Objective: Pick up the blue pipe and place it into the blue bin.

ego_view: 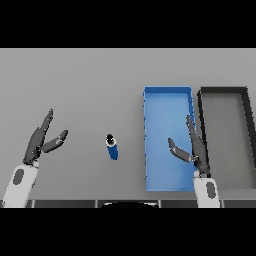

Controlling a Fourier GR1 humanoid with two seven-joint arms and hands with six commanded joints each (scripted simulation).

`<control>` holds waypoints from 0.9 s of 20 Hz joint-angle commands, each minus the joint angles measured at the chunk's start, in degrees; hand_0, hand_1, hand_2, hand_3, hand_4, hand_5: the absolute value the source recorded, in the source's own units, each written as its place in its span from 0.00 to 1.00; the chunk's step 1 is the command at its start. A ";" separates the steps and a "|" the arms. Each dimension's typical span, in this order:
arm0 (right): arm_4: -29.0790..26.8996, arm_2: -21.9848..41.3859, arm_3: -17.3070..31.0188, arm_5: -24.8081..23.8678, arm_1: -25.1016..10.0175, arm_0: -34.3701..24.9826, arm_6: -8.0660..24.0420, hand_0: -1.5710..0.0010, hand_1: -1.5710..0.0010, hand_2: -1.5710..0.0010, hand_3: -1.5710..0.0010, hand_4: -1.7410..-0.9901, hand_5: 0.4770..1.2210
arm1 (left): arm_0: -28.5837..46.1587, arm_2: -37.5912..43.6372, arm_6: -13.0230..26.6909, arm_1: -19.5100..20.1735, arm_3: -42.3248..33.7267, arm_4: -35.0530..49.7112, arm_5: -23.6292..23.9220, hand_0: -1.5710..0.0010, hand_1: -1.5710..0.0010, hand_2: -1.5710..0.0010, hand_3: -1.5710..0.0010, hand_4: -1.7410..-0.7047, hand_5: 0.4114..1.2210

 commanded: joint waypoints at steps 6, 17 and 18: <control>0.67 0.83 -1.75 0.63 -0.72 0.10 2.38 1.00 1.00 1.00 1.00 0.73 0.19 | 1.13 -1.98 -1.55 2.30 -3.16 1.86 -6.51 1.00 1.00 1.00 1.00 0.74 0.21; 0.05 0.78 -3.06 1.00 -0.77 0.39 3.53 1.00 1.00 1.00 1.00 0.73 0.19 | 3.97 -14.13 4.67 0.63 -11.61 -3.45 -13.19 1.00 1.00 1.00 1.00 0.58 0.05; -0.05 0.78 -2.83 1.26 -0.87 0.92 3.38 1.00 1.00 1.00 1.00 0.72 0.18 | 3.92 -15.27 4.76 -0.76 -11.22 -4.22 -13.09 1.00 1.00 1.00 1.00 0.58 0.05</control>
